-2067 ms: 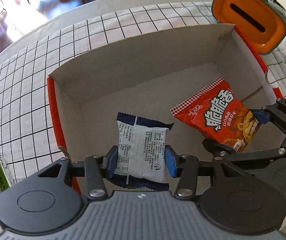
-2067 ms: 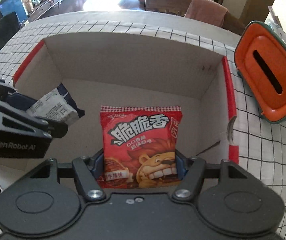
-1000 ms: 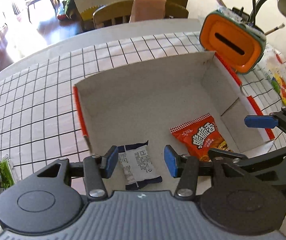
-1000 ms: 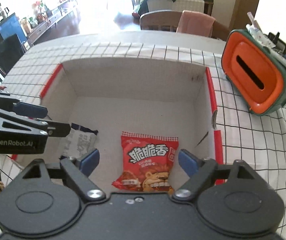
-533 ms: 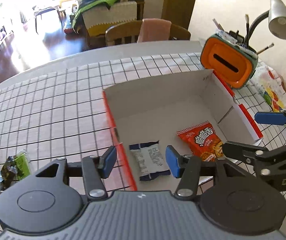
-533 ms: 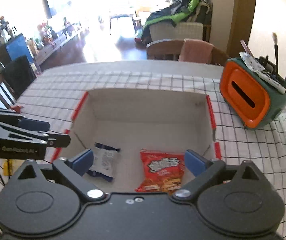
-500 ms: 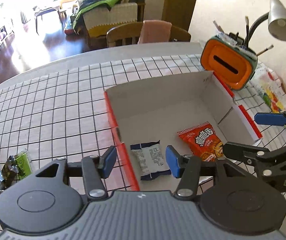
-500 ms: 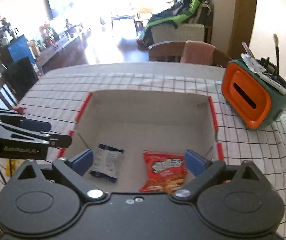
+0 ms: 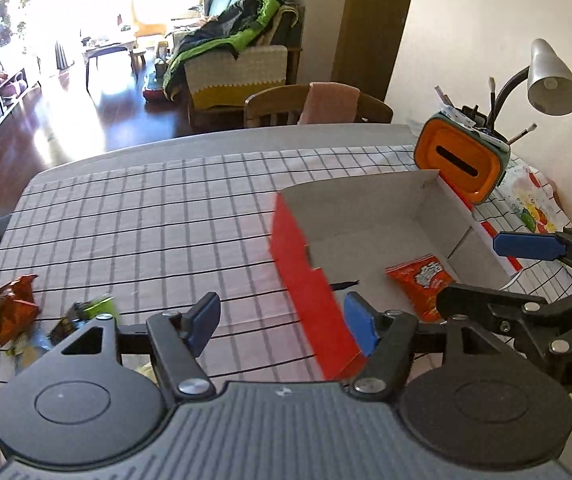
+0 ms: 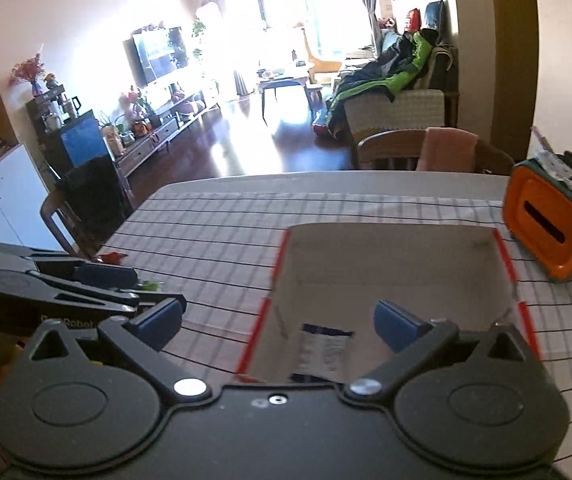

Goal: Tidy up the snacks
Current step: 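Move both tools back over the snack pile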

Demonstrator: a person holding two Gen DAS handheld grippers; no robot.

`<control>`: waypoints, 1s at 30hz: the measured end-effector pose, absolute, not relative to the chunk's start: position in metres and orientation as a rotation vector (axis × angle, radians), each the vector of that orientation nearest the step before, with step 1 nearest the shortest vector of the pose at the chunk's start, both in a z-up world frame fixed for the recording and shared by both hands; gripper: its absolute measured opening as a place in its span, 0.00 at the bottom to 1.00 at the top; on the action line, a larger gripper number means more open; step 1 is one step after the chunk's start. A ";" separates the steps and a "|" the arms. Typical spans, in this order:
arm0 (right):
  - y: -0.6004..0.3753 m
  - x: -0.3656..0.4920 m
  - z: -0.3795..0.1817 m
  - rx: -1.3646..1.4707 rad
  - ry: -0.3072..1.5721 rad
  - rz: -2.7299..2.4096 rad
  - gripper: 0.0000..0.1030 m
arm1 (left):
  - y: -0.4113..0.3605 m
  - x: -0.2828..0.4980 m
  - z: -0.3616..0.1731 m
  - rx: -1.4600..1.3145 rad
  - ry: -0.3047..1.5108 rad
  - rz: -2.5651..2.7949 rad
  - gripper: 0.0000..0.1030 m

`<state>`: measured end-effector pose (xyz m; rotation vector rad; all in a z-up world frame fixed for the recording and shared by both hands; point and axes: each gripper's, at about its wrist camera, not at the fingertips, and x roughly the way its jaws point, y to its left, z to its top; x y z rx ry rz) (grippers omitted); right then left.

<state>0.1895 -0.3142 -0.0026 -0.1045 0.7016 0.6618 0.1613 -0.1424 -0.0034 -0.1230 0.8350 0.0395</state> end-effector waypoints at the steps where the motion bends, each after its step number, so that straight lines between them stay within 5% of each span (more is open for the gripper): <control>1: -0.309 0.184 -0.003 -0.111 0.678 0.662 1.00 | -0.138 0.156 -0.003 -0.119 0.826 0.044 0.69; 3: -0.297 0.174 -0.003 -0.136 0.629 0.668 1.00 | -0.127 0.143 -0.002 -0.105 0.798 0.072 0.76; 18: -0.211 0.134 -0.024 -0.130 0.640 0.733 1.00 | -0.042 0.071 -0.013 -0.088 0.689 0.137 0.88; 30: -0.152 0.125 -0.075 -0.174 0.762 0.725 1.00 | 0.042 0.036 -0.053 -0.145 0.752 0.277 0.89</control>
